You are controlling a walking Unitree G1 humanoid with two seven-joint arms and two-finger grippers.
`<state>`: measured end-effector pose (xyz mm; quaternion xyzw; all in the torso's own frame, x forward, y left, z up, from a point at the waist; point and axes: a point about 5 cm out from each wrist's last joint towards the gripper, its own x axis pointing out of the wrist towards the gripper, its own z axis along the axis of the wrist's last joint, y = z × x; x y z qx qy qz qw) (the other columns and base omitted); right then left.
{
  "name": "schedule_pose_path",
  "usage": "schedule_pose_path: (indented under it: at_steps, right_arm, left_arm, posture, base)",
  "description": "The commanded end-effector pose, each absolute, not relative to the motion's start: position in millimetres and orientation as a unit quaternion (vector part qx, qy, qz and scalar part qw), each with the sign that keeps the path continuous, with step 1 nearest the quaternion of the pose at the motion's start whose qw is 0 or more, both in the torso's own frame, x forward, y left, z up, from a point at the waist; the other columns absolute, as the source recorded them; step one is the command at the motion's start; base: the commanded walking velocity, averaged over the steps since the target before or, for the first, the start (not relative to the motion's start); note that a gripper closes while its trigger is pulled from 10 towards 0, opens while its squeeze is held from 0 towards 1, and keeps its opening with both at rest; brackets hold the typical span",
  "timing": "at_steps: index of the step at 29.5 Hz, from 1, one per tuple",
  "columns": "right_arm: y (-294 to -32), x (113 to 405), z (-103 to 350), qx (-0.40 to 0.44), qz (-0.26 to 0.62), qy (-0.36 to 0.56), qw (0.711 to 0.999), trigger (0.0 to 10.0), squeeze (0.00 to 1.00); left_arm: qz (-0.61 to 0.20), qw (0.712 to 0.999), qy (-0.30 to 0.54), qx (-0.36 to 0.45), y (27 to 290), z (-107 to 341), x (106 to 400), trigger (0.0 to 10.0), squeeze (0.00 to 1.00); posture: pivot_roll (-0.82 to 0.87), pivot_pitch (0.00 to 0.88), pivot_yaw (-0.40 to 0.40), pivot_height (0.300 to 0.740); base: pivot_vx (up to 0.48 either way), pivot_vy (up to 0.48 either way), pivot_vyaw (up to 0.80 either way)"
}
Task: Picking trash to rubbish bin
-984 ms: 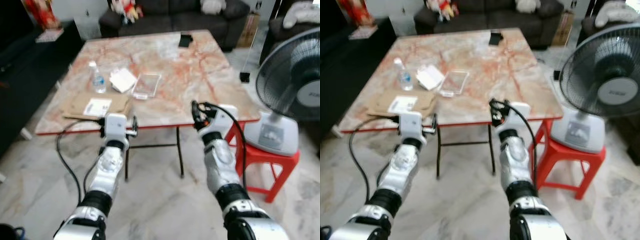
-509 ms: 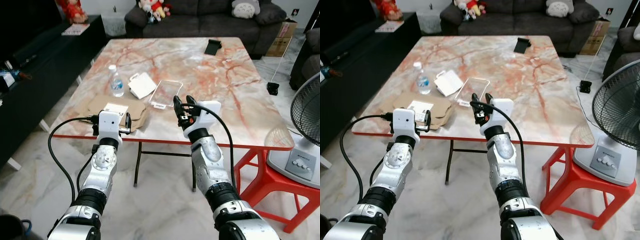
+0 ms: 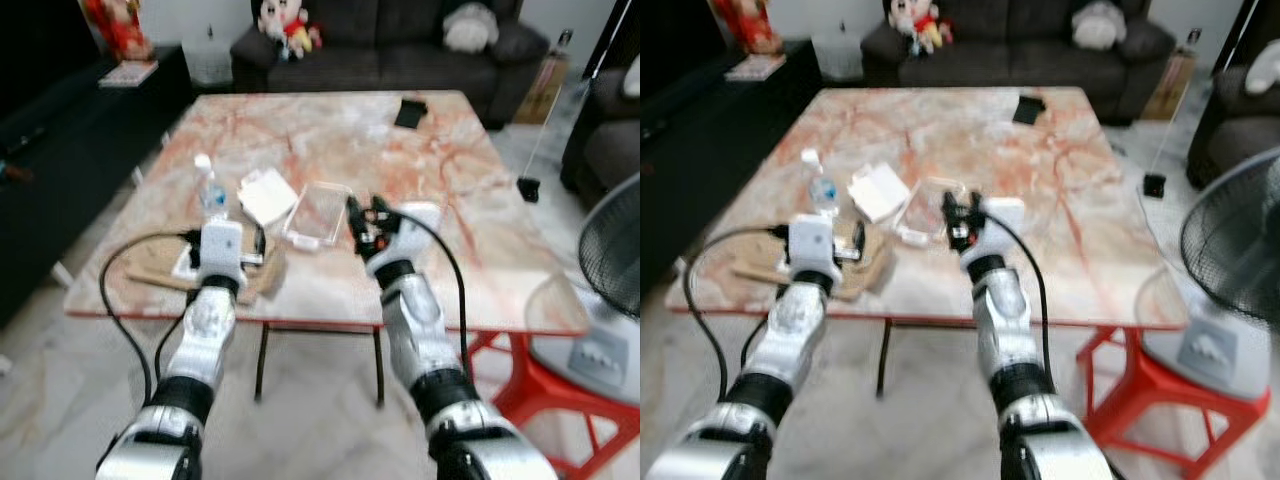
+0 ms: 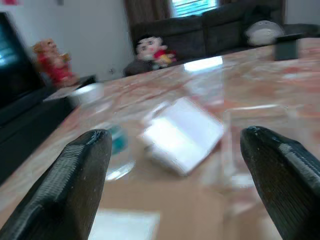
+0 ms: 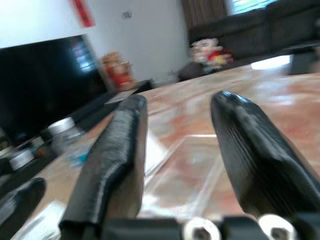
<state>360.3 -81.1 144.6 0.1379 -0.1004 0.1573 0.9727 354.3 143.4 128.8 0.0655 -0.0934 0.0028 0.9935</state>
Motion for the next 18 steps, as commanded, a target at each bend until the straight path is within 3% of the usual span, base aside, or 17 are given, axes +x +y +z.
schedule_pose_path:
  at_steps: [1,18]
  right_arm:
    - [-90.8,362.0,151.1,0.137,0.142,-0.119,0.973,10.0,0.00]
    - [-90.9,361.7,148.6,0.145,0.137,-0.110,0.974,10.0,0.00]
  left_arm:
    - [-0.014,0.994,-0.096,0.058,131.9,132.3,356.3,10.0,0.00]
    - [-0.019,0.994,-0.092,0.054,131.0,130.2,354.8,10.0,0.00]
  posture:
    - [0.03,0.000,0.029,0.740]
    - [0.03,0.000,0.023,0.740]
  base:
    - [0.394,0.000,0.00]
    - [0.398,0.000,0.00]
